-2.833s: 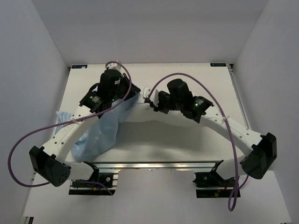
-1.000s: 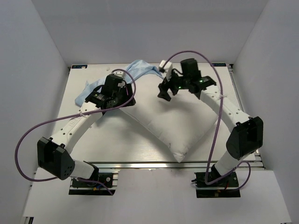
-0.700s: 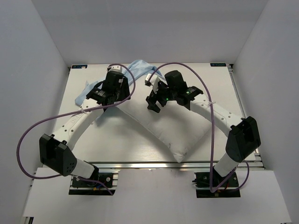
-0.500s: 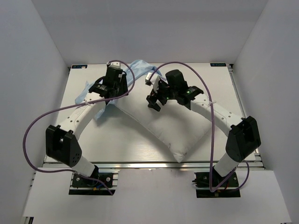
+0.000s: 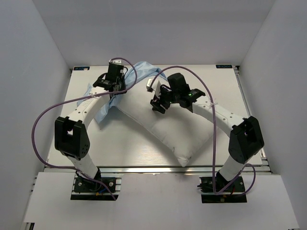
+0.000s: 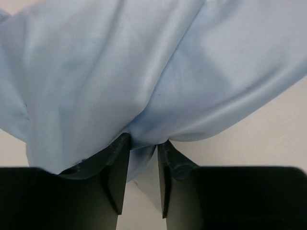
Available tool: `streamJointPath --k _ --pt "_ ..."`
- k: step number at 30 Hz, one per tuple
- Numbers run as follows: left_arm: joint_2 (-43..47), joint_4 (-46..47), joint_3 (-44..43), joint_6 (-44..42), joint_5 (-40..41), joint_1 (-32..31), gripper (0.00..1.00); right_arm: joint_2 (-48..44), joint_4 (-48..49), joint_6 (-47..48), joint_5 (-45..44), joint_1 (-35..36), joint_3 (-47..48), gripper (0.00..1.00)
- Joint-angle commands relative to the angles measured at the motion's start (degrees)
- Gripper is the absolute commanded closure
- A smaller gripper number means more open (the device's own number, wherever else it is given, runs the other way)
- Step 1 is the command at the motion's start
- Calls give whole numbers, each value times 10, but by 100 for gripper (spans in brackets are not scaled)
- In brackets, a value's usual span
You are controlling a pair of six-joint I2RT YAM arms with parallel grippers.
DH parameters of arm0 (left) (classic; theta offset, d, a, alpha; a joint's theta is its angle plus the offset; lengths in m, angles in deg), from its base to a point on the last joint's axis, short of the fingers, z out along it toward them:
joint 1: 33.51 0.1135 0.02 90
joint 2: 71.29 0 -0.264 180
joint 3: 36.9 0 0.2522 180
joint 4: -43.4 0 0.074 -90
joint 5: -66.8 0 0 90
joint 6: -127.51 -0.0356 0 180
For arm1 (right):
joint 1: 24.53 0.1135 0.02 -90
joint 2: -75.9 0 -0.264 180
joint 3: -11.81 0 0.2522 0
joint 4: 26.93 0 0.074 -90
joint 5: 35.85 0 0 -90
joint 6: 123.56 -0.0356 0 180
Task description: Put the pillow into the pillowcase
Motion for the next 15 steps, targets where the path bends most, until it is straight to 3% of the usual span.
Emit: streamJointPath --k 1,2,3,6,12,15 --pt "11 20 -29 -4 -32 10 62 24 7 16 -3 0 -8 37" --pt "16 22 -27 -3 -38 16 64 30 3 17 -3 0 -3 46" --pt "18 24 -27 -1 -44 20 67 35 -2 17 -3 0 1 62" --pt "30 31 -13 8 -77 44 76 49 -18 17 -4 0 10 79" --pt "49 42 2 30 -145 95 98 39 -20 11 4 -8 12 89" --pt "61 53 10 43 -193 123 100 25 -23 4 29 -14 16 90"
